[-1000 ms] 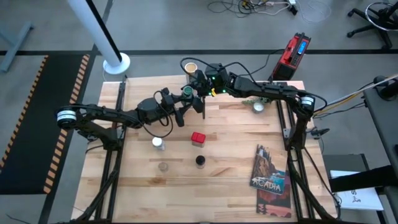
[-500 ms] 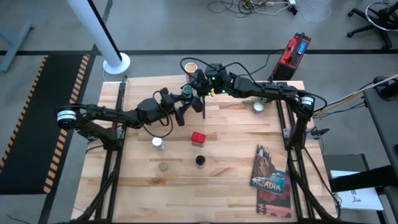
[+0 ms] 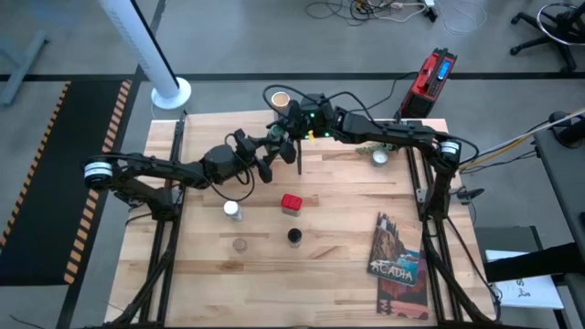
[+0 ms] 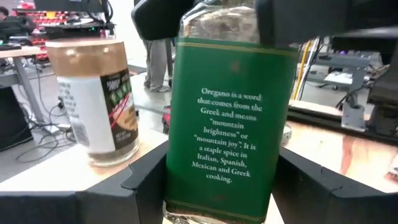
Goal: Shelf spices
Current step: Put the green seasoning bottle on the shelf
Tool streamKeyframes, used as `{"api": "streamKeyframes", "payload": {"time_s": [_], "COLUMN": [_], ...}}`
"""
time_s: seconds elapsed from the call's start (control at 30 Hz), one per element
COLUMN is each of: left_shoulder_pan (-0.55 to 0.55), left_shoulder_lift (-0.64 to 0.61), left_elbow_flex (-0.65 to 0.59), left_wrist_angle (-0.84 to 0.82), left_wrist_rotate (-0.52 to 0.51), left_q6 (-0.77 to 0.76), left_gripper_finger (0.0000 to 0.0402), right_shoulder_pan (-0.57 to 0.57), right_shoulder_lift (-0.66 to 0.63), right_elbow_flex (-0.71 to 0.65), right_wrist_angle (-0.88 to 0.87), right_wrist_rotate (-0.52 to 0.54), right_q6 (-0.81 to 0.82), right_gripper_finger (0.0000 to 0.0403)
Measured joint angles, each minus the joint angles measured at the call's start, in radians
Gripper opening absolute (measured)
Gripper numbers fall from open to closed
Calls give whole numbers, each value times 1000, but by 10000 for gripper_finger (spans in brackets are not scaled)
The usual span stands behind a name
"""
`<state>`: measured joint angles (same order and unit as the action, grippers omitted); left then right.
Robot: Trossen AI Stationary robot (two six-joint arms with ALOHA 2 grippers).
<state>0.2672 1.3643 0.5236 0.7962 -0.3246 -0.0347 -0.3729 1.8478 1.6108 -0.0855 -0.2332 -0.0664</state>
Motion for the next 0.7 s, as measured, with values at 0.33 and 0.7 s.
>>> {"api": "streamKeyframes", "payload": {"time_s": [0.33,0.7], "left_shoulder_pan": [0,0], "left_shoulder_lift": [2,3], "left_elbow_flex": [-3,-3], "left_wrist_angle": [-30,-29], "left_wrist_rotate": [-49,-57], "left_q6": [-5,-14], "left_gripper_finger": [224,211], "right_shoulder_pan": [0,-1], "right_shoulder_lift": [20,20], "right_elbow_flex": [2,2], "right_wrist_angle": [6,-1], "right_wrist_rotate": [-2,-6], "right_q6": [6,10], "right_gripper_finger": [172,172]}}
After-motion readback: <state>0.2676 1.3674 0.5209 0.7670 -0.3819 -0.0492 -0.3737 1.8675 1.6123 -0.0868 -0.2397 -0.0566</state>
